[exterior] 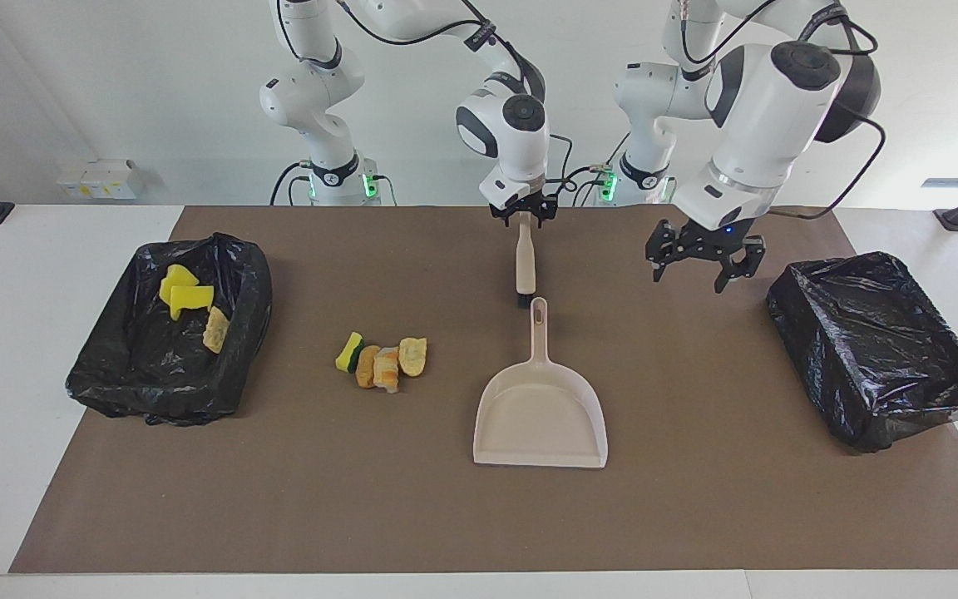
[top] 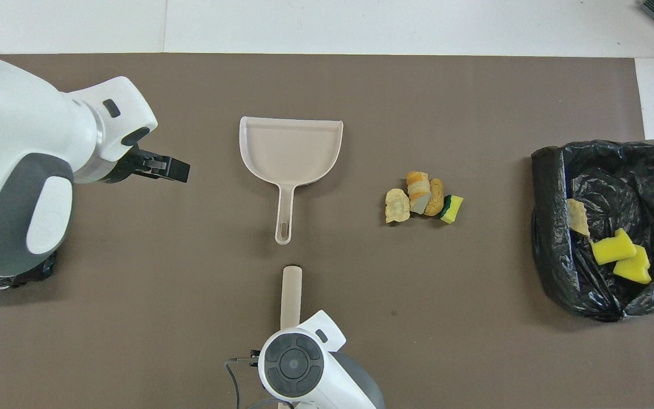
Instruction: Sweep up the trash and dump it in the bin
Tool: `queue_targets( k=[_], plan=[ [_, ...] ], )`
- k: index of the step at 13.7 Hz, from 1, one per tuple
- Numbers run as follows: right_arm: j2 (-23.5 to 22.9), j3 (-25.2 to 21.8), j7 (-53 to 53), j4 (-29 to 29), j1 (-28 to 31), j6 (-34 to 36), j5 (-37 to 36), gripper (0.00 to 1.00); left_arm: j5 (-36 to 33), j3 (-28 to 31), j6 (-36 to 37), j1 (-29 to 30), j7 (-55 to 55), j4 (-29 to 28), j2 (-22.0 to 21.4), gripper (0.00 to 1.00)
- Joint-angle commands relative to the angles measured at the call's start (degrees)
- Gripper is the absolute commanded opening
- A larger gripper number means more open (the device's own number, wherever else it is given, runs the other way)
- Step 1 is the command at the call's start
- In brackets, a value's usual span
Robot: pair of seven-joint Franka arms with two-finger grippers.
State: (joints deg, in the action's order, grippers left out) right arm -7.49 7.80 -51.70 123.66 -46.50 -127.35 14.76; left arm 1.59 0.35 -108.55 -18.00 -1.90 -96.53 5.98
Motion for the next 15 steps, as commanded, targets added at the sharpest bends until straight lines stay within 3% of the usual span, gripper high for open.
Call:
queue_targets(
  k=[1,5,6,9,11,13,15],
  plan=[
    [1.4,0.4,0.2,1.8,0.5,-1.1,1.6,0.0,0.6,1.0,-3.6,-2.1,-1.8,-0.1,2.1,1.0],
    [1.8,0.2,0.7,1.0,0.7,0.5,1.5,0.0,-0.1,1.1,-9.4,-6.6,-8.7,-0.1,7.5,1.0],
    [3.9,0.0,1.3,0.4,1.4,4.5,1.3,0.0,-1.1,1.1,-10.7,-7.0,-9.3,-0.1,8.9,1.0],
    [14.3,-0.2,10.8,0.2,9.6,23.8,1.1,0.0,-1.2,1.0,-15.3,-8.9,-9.4,-2.7,10.9,1.0],
    [18.8,-0.3,14.8,0.2,14.7,33.0,-1.2,0.0,-0.9,0.9,-18.4,-9.5,-10.8,-5.7,11.2,1.0],
    [22.2,-0.3,18.8,0.2,20.3,38.5,-4.9,0.0,-0.9,0.9,-18.6,-10.3,-11.3,-6.9,11.1,1.0],
    [22.4,-0.2,24.5,0.3,26.4,38.3,-10.3,0.0,-0.5,0.7,-19.6,-11.4,-13.0,-9.3,10.2,1.0]
  ],
)
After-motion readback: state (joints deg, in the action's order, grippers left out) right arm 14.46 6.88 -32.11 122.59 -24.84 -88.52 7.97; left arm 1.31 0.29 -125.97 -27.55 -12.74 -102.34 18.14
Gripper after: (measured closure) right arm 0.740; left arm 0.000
